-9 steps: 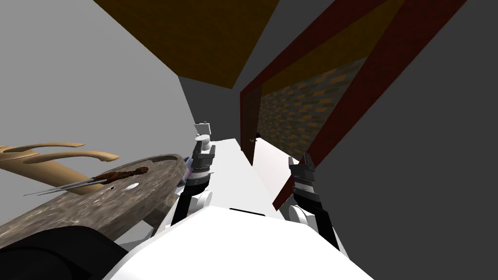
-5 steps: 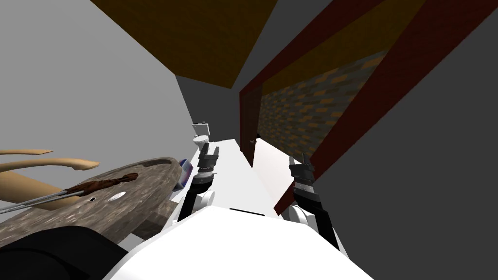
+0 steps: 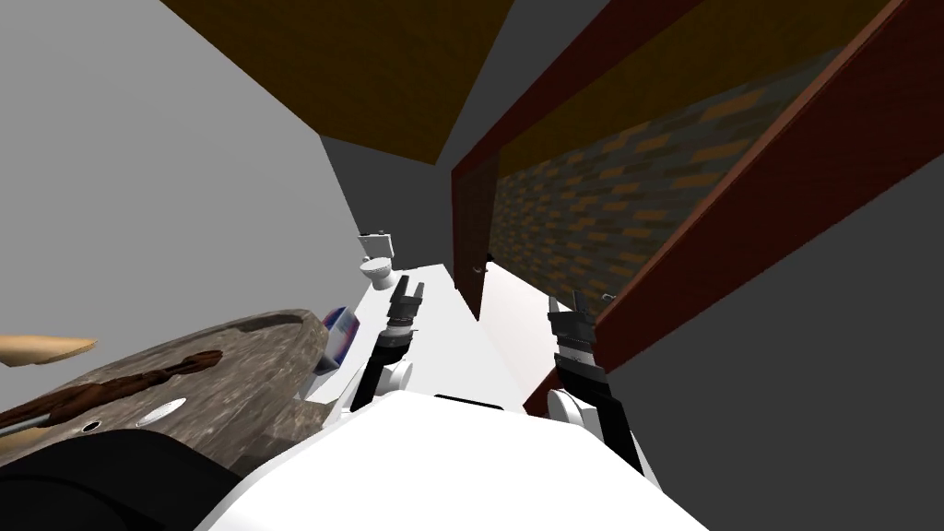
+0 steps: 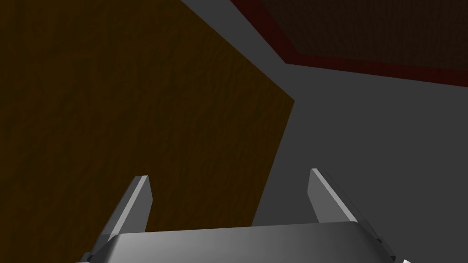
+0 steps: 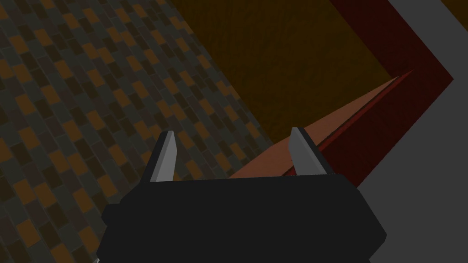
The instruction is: Push the door open
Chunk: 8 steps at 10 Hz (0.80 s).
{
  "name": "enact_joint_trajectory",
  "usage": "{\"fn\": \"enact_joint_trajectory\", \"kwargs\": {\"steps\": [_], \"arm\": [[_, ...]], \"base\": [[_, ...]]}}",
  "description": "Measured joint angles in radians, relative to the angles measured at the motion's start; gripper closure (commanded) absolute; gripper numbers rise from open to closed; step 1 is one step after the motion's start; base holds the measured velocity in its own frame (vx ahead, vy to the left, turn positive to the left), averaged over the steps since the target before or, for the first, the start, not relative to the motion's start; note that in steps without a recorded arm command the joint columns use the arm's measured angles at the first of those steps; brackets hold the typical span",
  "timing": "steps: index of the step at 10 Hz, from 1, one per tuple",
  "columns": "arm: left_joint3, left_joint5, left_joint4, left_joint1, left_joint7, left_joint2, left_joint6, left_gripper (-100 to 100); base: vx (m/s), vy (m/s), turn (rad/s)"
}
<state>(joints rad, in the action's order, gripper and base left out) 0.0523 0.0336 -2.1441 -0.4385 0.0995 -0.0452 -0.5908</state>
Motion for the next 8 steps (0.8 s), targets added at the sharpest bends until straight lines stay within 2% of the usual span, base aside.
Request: {"fn": "enact_joint_trajectory", "kwargs": {"steps": [4, 6, 8], "arm": [[0.026, 0.011, 0.075, 0.028, 0.009, -0.012, -0.016, -100], [0.044, 0.020, 0.123, 0.051, 0.013, -0.018, -0.020, -100], [0.058, 0.025, 0.149, 0.061, 0.021, -0.026, -0.020, -100]], "base": [[0.101, 0.042, -0.024], [0.133, 0.049, -0.024], [0.108, 0.046, -0.025]]}}
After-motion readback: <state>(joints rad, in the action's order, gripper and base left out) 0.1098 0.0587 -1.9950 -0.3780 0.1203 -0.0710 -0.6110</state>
